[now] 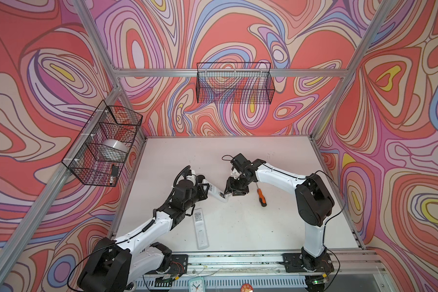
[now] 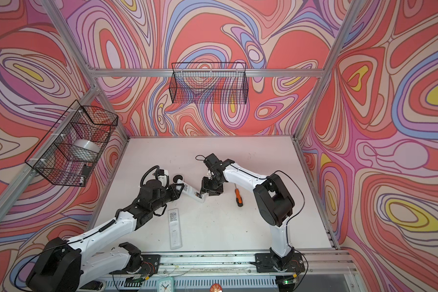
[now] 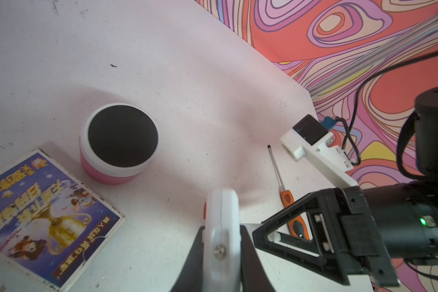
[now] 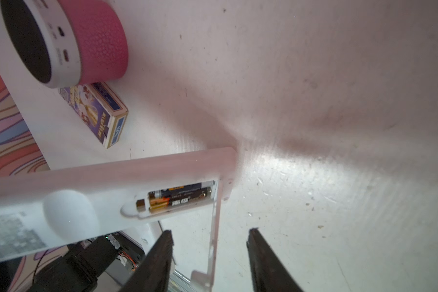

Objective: Unload the batteries from the remote control
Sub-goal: 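Lay the opened remote on the table with the left gripper, batteries up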

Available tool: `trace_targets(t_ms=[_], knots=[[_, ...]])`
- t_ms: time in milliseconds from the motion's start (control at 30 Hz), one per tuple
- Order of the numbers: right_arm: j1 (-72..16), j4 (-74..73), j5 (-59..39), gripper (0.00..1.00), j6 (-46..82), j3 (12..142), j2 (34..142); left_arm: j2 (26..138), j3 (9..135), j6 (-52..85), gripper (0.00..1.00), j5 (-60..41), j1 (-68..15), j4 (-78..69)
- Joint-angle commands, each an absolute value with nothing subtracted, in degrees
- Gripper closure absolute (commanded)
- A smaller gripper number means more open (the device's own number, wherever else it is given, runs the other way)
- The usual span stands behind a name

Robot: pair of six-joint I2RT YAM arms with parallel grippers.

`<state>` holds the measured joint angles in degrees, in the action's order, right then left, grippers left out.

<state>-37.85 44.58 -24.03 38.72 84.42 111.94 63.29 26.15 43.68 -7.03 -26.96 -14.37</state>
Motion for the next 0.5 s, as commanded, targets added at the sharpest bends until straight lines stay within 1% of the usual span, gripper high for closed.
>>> trace_targets(t_ms=[0, 33, 100, 200, 233, 367, 467], knots=[[-38.03, 44.57, -24.61, 0.63, 39.20, 84.96, 111.69, 63.89, 25.77, 41.22, 1.00, -5.80, -26.96, -8.31], [-38.04, 44.71, -24.61, 0.67, 39.11, 84.82, 111.52, 63.86, 25.75, 41.19, 1.00, -5.70, -26.97, -8.35], [-38.01, 45.25, -24.52, 0.79, 38.79, 84.32, 111.06, 63.93, 25.75, 40.96, 1.00, -5.70, -26.93, -8.26], [-37.98, 46.04, -24.11, 0.94, 38.58, 83.94, 110.35, 63.98, 25.84, 40.62, 1.00, -5.47, -26.90, -8.18], [-37.97, 46.29, -23.87, 0.97, 38.57, 83.85, 110.18, 64.01, 25.92, 40.55, 1.00, -5.48, -26.97, -8.09], [-37.97, 48.62, -22.26, 0.99, 37.85, 84.49, 108.93, 64.04, 26.35, 39.64, 1.00, -5.48, -26.94, -7.19], [-37.72, 51.62, -20.22, 0.98, 36.58, 85.56, 107.99, 63.75, 26.46, 39.08, 1.00, -5.55, -26.98, -6.34]])
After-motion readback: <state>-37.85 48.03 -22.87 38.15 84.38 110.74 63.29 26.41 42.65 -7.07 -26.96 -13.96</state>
